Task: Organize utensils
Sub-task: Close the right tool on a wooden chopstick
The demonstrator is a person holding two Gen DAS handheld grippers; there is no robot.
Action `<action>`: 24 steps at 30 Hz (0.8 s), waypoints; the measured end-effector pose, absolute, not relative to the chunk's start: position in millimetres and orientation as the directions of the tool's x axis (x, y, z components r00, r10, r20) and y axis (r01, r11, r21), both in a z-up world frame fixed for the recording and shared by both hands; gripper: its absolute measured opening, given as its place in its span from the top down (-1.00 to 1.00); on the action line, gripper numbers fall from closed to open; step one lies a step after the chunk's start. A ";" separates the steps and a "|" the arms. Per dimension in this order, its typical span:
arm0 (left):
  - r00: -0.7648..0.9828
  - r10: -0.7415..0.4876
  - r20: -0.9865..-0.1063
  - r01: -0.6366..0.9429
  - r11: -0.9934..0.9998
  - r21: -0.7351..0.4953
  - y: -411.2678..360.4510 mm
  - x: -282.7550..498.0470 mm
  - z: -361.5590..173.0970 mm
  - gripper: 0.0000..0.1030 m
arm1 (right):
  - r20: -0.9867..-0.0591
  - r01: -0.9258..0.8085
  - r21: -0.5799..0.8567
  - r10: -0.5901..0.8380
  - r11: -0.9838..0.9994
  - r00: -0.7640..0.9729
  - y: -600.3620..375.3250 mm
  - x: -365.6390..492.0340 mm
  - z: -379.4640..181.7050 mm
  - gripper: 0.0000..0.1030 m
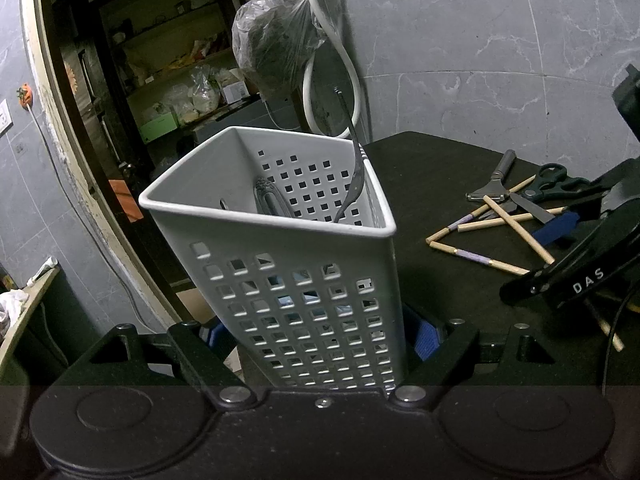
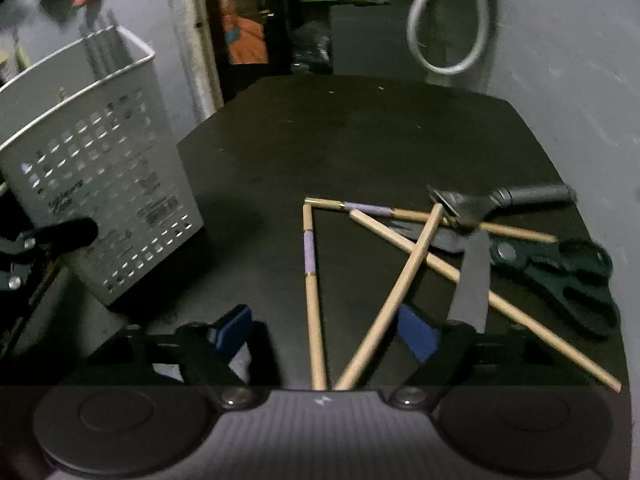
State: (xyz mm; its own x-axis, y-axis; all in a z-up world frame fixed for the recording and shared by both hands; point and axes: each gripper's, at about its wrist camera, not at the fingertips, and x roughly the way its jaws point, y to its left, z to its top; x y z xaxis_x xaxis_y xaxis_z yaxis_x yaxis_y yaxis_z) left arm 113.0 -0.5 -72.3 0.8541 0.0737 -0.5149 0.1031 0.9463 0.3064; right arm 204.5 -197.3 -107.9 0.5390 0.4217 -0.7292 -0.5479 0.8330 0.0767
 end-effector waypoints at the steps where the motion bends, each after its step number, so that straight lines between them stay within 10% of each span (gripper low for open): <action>1: 0.854 0.074 -0.515 0.103 0.946 0.306 -0.6 112.9 -72.4 -0.66 | -0.733 -0.562 0.063 0.421 0.825 0.535 -195.4 204.6 -108.2 -0.59; 10: 0.856 0.073 -0.512 0.103 0.946 0.307 -0.6 112.7 -72.2 -0.66 | -0.702 -0.538 0.258 0.539 0.802 0.466 -225.4 220.6 -106.2 -0.51; 16: 0.857 0.072 -0.510 0.104 0.945 0.309 -1.3 114.1 -71.4 -0.66 | -0.724 -0.506 0.209 0.480 0.837 0.495 -217.8 222.6 -103.6 -0.09; 20: 0.857 0.073 -0.510 0.103 0.946 0.308 -1.2 114.2 -71.8 -0.66 | -0.729 -0.523 0.212 0.490 0.826 0.479 -214.0 217.8 -103.2 0.59; 24: 0.858 0.072 -0.509 0.104 0.946 0.308 -1.1 114.1 -71.9 -0.66 | -0.730 -0.530 0.245 0.514 0.812 0.450 -219.1 216.7 -103.2 0.68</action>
State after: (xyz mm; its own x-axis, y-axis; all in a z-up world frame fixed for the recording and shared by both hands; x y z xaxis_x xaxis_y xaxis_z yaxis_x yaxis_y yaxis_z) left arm 114.1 -1.1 -71.9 0.8576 0.0719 -0.5093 0.1038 0.9456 0.3084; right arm 216.7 -219.1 -103.2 0.4500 0.5143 -0.7300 -0.5303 0.8117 0.2449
